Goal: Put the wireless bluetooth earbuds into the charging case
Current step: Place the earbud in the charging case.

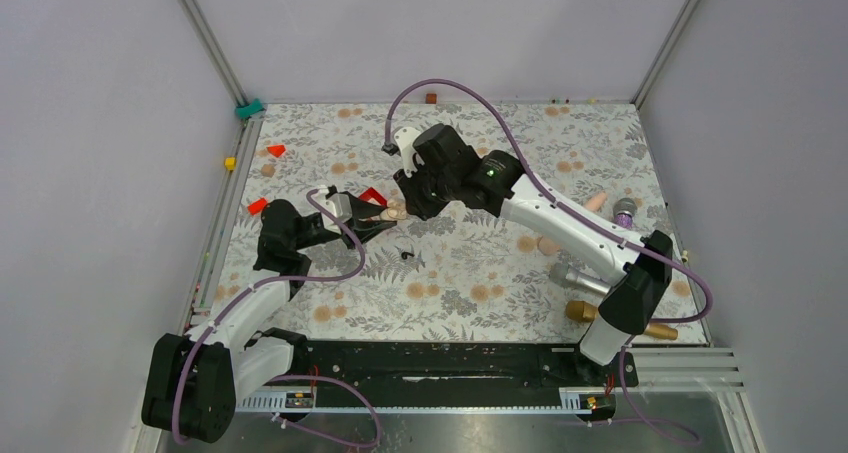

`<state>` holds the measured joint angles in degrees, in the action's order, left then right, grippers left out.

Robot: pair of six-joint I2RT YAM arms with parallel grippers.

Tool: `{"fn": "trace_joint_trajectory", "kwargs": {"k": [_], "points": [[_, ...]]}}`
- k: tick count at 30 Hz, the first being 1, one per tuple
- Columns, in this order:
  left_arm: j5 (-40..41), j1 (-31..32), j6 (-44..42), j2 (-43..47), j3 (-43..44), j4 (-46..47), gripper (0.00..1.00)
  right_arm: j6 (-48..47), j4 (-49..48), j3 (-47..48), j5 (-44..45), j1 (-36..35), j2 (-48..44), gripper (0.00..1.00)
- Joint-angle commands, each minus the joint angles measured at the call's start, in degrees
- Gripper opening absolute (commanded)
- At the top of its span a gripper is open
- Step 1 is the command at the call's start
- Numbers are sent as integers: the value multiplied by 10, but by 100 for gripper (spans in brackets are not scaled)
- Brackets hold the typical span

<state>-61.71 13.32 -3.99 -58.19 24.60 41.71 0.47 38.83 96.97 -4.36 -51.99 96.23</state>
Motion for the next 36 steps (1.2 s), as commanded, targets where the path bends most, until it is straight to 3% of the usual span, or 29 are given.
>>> {"fn": "trace_joint_trajectory", "kwargs": {"k": [1,23,36], "points": [[-6,4,6,14,1,53,0,-2,-7,24,1,-15,12,17],[23,4,27,2,4,55,0,15,-6,17,-2,-23,-6,16],[22,4,29,-1,10,42,0,2,3,28,52,-43,-3,14]]}}
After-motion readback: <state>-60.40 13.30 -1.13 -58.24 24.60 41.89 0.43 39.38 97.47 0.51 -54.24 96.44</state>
